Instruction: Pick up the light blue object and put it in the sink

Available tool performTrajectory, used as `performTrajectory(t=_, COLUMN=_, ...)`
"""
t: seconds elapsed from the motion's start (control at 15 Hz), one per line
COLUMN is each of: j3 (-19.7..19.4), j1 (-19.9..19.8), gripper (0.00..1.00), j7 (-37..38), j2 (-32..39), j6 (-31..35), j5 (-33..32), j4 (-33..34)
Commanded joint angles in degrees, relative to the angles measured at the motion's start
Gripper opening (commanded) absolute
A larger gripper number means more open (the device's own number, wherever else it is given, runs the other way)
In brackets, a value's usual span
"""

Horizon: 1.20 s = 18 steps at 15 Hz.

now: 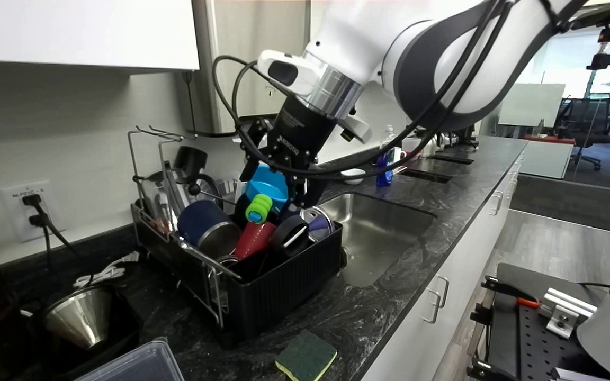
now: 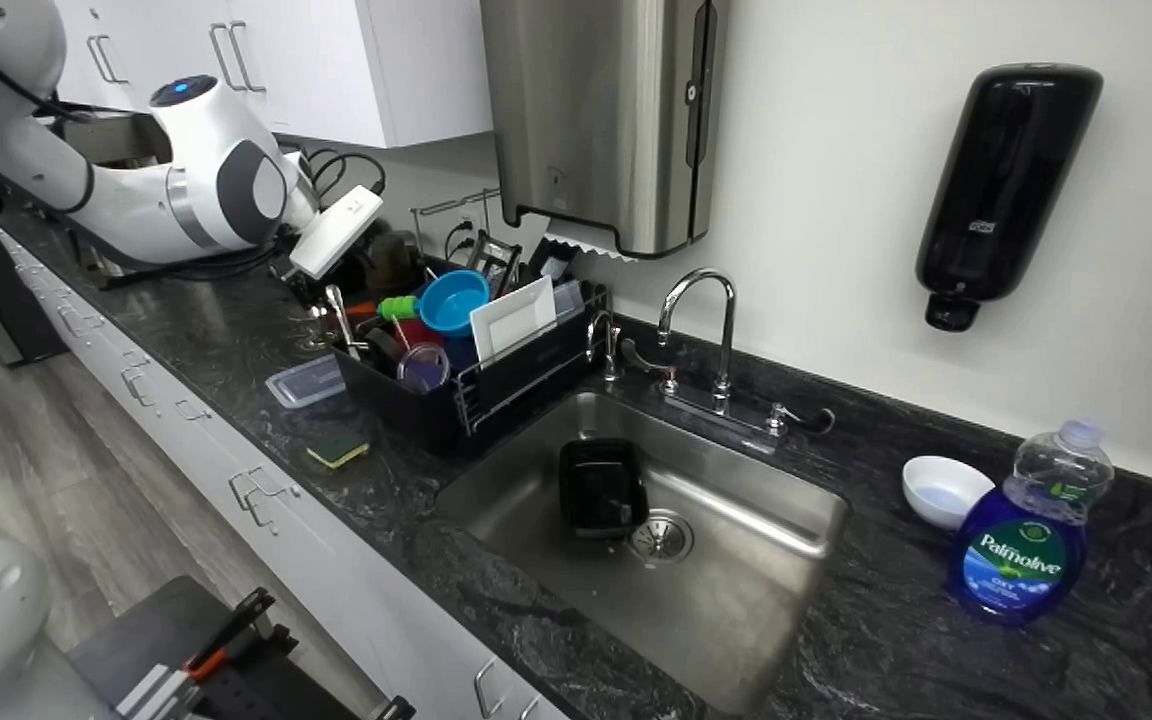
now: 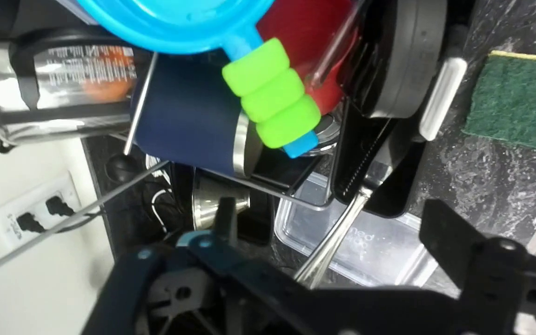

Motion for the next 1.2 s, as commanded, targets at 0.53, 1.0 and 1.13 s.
performTrajectory(t=0.53, j3=-0.6, j1=0.6, gripper=1.00, j7=-35.7, j2=3.4, j6=3.4, j5=15.8, j4=3.3)
performTrajectory(t=1.0, j3=-2.2, j1=0.2, gripper=1.00, j7=-40.9, j2=4.0, j6=3.8, j5=16.4, j4=3.1)
performTrajectory(t=1.13, j3=-2.5, j1=0.1, gripper=1.00, j7=-41.2, j2=4.2, j6=3.8, j5=16.2, j4=3.0)
